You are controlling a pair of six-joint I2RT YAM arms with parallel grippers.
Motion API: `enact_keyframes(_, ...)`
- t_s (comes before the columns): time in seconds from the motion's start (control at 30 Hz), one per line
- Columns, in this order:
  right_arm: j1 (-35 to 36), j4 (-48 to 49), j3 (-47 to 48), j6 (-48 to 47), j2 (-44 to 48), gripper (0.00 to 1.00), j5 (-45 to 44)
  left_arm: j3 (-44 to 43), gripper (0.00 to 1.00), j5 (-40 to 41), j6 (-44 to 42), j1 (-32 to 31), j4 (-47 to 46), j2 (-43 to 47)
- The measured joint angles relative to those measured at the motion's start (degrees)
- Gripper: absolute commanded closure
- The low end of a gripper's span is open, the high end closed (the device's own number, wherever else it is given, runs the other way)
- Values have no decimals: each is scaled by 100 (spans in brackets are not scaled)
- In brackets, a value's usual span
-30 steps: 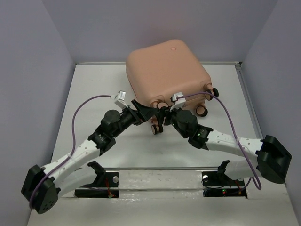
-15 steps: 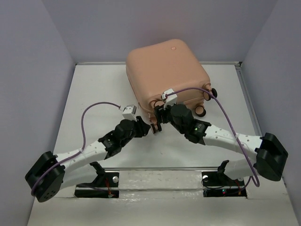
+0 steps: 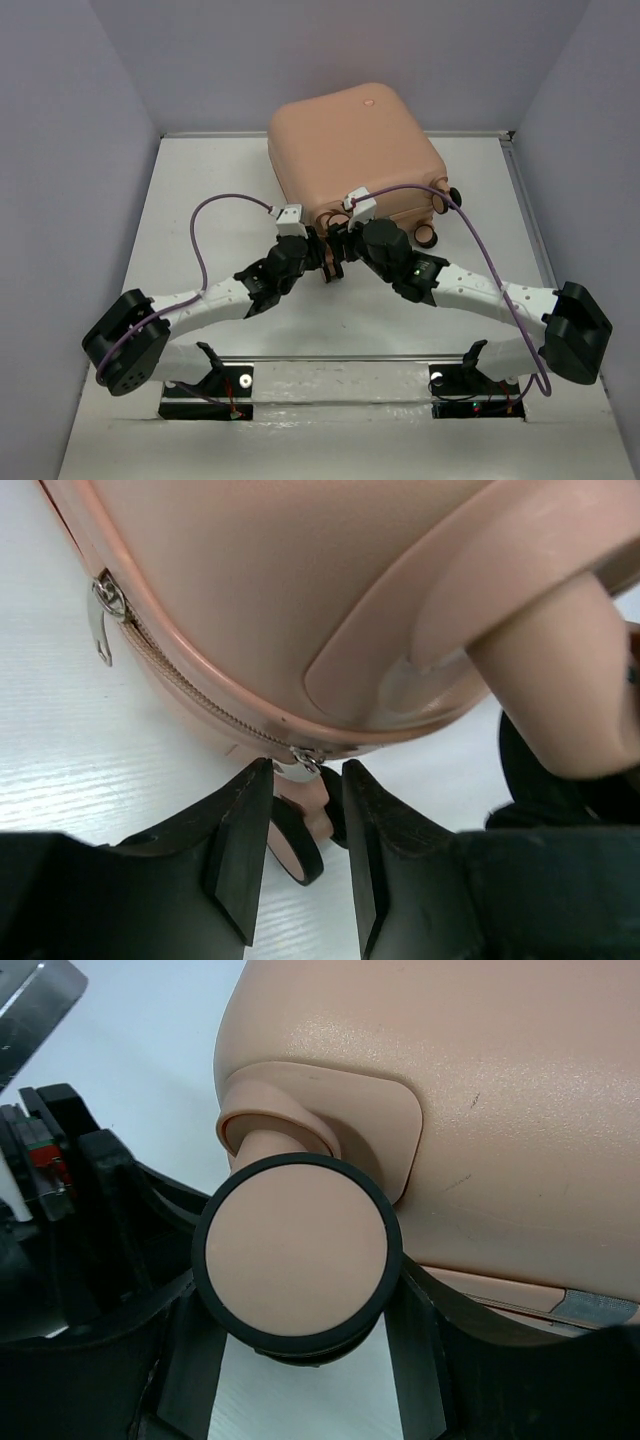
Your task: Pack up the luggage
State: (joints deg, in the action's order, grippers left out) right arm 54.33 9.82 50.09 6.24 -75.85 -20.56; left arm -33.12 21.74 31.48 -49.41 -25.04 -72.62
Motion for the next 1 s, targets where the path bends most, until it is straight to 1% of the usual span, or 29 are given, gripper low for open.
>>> enact_keyframes(0.1, 2, -7, 0, 22, 0, 85, 55, -160, 64, 170, -81, 0, 4, -258)
enact_keyframes(0.13, 2, 4, 0, 31, -2, 85, 92, -205, 69, 247, -114, -7, 4, -304)
enact_keyframes(0.17, 0, 2, 0, 46, -2, 85, 111, -247, 71, 286, -129, -26, 11, -337)
enact_keyframes(0.27, -22, 26, 0, 83, -15, 87, 131, -328, 91, 400, -144, -66, 24, -420)
enact_keyframes(0.3, -31, 44, 0, 103, -20, 88, 138, -352, 94, 448, -179, -79, 70, -448)
enact_keyframes(0.4, -44, 116, -35, 160, -26, 93, 144, -396, 94, 535, -240, -114, 87, -511)
enact_keyframes(0.67, -48, 254, -151, 280, 24, 93, 28, -372, 94, 627, -470, -136, 258, -380)
enact_keyframes(0.77, -39, 162, -310, 275, 269, 93, -17, -136, 94, 573, -439, 103, 358, -37)
enact_keyframes(0.83, -20, -2, -422, 271, 492, 93, 11, 61, 94, 323, -367, 426, 343, 195)
enact_keyframes(0.9, 33, -153, -557, 267, 717, 93, 96, 175, 94, -146, -264, 837, 330, 356)
enact_keyframes(1.0, 46, -210, -734, 260, 1001, 93, 199, 177, 94, -890, -175, 1115, 363, 409)
